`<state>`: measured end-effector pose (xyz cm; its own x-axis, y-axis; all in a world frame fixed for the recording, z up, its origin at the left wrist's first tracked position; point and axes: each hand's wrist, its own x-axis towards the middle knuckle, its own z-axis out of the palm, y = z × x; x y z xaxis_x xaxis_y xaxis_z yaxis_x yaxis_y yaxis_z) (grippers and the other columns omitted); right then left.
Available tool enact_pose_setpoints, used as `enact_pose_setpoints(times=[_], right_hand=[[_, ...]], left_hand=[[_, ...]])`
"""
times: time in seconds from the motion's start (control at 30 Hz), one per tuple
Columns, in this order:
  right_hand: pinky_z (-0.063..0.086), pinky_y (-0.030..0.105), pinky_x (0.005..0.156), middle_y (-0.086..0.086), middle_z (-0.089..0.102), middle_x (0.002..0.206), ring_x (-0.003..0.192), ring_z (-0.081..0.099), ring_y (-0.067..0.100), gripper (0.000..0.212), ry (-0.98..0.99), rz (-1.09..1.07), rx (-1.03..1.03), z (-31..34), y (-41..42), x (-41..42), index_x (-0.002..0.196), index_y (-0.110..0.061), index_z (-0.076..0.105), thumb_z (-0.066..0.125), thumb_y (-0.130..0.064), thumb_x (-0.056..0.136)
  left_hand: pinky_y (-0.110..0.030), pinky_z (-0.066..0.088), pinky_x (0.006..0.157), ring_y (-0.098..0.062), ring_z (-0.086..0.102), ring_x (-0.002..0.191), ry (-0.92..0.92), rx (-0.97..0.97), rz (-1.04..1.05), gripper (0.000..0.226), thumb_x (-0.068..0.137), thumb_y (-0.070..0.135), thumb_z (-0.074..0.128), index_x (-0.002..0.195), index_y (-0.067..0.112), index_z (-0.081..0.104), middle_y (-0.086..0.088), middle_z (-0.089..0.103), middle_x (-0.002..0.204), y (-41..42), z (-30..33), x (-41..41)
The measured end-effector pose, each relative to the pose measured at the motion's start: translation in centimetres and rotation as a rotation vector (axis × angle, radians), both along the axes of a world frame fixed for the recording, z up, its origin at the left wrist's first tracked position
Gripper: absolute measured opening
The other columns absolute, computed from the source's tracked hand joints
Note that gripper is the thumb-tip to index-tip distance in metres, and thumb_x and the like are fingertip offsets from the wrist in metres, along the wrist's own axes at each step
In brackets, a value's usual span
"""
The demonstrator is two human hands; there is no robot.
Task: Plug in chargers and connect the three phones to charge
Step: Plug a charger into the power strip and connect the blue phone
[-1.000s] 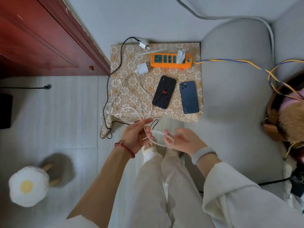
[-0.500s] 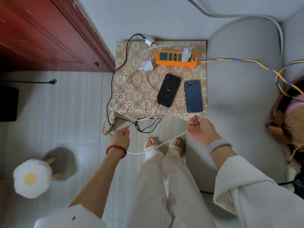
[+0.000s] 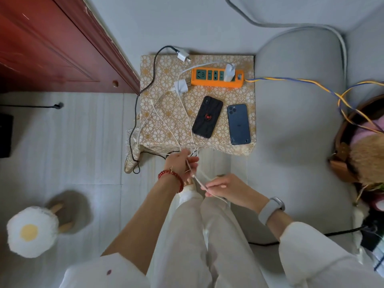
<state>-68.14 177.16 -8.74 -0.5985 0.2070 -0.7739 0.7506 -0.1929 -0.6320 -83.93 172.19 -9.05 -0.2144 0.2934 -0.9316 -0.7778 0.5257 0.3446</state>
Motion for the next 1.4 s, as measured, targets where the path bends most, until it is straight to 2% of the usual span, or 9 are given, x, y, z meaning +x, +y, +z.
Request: enact_pose_setpoints(times=[0.17,0.27,0.4,0.57,0.7,0.8,0.97,1.1,1.4], right_hand=[[0.055,0.028,0.081,0.011,0.061,0.117,0.105,0.060,0.019,0.040,0.021,-0.639,-0.521,-1.2,2.5,-0.2,0.121,-0.008,0.048,0.025,-0.032,0.099],[0.055,0.035,0.075,0.014,0.067,0.094,0.090,0.062,0.024,0.044,0.074,-1.163,-0.789,-1.1,4.4,-1.8,0.103,0.002,0.053,0.031,-0.035,0.097],[0.048,0.019,0.044,0.001,0.053,0.046,0.042,0.051,0.011,0.028,0.063,-1.424,-0.630,-1.7,6.2,-2.5,0.072,-0.009,0.051,0.040,-0.020,0.095],[0.033,0.021,0.044,-0.003,0.040,0.043,0.037,0.035,0.010,0.020,-0.062,-1.404,-0.266,-2.3,8.2,-0.9,0.081,-0.016,0.050,0.039,-0.024,0.095],[0.042,0.027,0.055,0.000,0.037,0.049,0.050,0.039,0.015,0.016,-0.056,-1.429,-0.068,-1.9,8.5,0.2,0.095,-0.016,0.056,0.040,-0.020,0.095],[0.051,0.034,0.059,0.003,0.041,0.049,0.046,0.047,0.017,0.020,-0.083,-1.131,0.103,-1.7,8.8,1.2,0.112,-0.019,0.049,0.038,-0.014,0.096],[0.049,0.032,0.055,0.014,0.057,0.067,0.046,0.053,0.020,0.034,-0.164,-0.919,0.157,-2.7,8.9,2.5,0.122,-0.001,0.037,0.031,0.006,0.089],[0.048,0.018,0.046,0.012,0.058,0.082,0.051,0.054,0.022,0.059,-0.131,-0.786,0.118,-3.6,9.4,3.6,0.144,-0.025,0.006,0.029,-0.001,0.094],[0.050,0.040,0.081,0.010,0.066,0.093,0.086,0.063,0.037,0.040,-0.180,-0.583,0.652,-4.8,12.5,6.4,0.119,-0.010,0.053,0.035,-0.031,0.090]], left_hand=[[-0.011,0.041,0.046,0.000,0.048,0.041,0.180,0.271,-0.728,0.026,0.095,0.017,0.043,0.106,0.005,0.063,0.000,0.053,0.062,-1.5,0.2,-0.7],[-0.010,0.044,0.055,-0.001,0.050,0.051,0.225,0.329,-1.137,0.024,0.094,0.018,0.045,0.103,0.010,0.066,0.003,0.053,0.064,-2.6,0.2,-0.9],[-0.014,0.045,0.067,-0.009,0.052,0.065,0.300,0.245,-1.422,0.025,0.094,0.018,0.044,0.102,0.014,0.067,-0.002,0.059,0.072,-3.9,-0.5,-2.0],[-0.032,0.045,0.085,-0.022,0.059,0.091,0.572,0.011,-1.507,0.027,0.094,0.024,0.043,0.103,0.020,0.067,-0.005,0.065,0.093,-6.1,-3.2,-3.8],[-0.037,0.045,0.090,-0.028,0.057,0.107,0.691,-0.122,-1.463,0.029,0.094,0.029,0.041,0.111,0.022,0.063,-0.009,0.063,0.112,-5.9,-4.9,-3.8],[-0.041,0.044,0.096,-0.027,0.054,0.113,0.720,-0.176,-1.441,0.031,0.094,0.027,0.040,0.119,0.022,0.058,-0.009,0.060,0.120,-4.6,-5.9,-2.9],[-0.039,0.040,0.102,-0.028,0.049,0.119,0.658,-0.142,-1.199,0.038,0.091,0.018,0.043,0.128,0.014,0.048,-0.014,0.054,0.129,0.1,-6.6,-0.4],[-0.036,0.040,0.099,-0.031,0.051,0.117,0.592,-0.114,-1.033,0.036,0.091,0.014,0.040,0.125,0.010,0.050,-0.015,0.056,0.129,6.5,-7.2,2.5],[-0.044,0.028,0.105,-0.040,0.033,0.124,0.756,-0.240,-0.960,0.059,0.086,0.034,0.055,0.129,-0.001,0.038,-0.024,0.035,0.134,16.9,-12.2,7.9]])
